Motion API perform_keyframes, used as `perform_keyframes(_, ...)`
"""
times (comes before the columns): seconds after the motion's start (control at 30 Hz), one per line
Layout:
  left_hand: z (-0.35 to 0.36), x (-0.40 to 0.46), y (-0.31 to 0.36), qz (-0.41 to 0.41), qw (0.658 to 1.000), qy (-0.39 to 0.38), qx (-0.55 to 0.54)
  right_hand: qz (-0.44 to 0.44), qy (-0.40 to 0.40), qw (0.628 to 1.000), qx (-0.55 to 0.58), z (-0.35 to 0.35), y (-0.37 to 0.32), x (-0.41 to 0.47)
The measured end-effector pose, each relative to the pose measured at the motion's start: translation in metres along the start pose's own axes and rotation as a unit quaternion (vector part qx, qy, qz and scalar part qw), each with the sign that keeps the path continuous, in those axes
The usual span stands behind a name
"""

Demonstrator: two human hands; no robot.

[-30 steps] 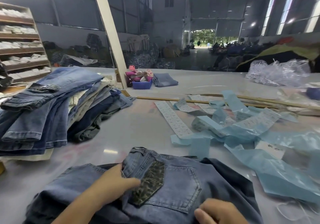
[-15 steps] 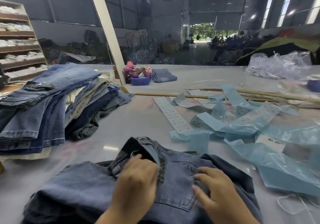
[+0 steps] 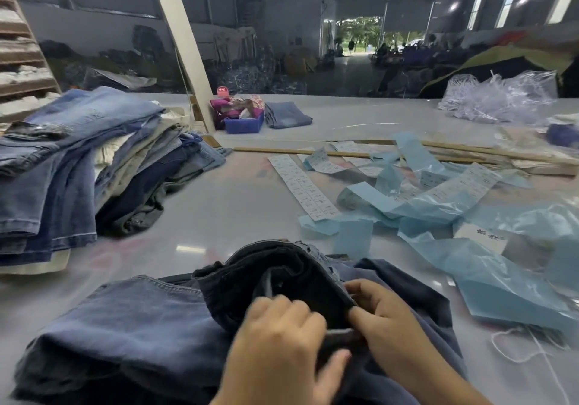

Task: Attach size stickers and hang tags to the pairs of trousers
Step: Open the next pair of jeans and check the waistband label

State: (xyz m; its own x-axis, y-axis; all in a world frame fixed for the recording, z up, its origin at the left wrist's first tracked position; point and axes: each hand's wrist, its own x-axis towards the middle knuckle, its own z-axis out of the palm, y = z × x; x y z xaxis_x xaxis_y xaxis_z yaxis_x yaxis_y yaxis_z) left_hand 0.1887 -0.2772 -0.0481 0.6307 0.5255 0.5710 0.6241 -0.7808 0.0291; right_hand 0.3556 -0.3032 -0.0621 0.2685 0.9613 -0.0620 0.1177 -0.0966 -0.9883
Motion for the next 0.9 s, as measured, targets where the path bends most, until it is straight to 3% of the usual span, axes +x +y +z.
perform_keyframes(0.1,-0.021,-0.005,-0.029,-0.096,0.995,-0.014,0.004,0.004,0.005,1.000,0.001,0.001,0.004,0.000)
perform_keyframes(0.23,-0.033,-0.014,-0.069,-0.166,0.982,-0.090,-0.006,0.009,0.007,1.000,-0.016,0.015,0.003,0.000)
perform_keyframes(0.3,-0.033,-0.023,-0.078,-0.153,0.983,-0.090,-0.047,-0.001,-0.007,0.999,-0.051,0.024,0.002,0.000)
perform_keyframes(0.5,-0.025,-0.045,-0.062,-0.102,0.992,0.028,-0.075,-0.049,-0.012,0.985,-0.167,0.042,-0.012,0.009)
perform_keyframes(0.7,-0.029,-0.044,-0.058,-0.005,0.983,-0.078,-0.168,-0.126,0.059,0.956,-0.259,0.060,-0.029,0.029)
perform_keyframes(0.8,-0.033,-0.035,-0.059,-0.114,0.962,-0.095,-0.229,-0.175,0.061,0.963,-0.194,0.069,-0.039,0.040)
perform_keyframes(0.9,-0.033,-0.015,-0.071,-0.287,0.931,-0.075,-0.215,-0.136,0.047,0.985,-0.092,0.073,-0.042,0.043)
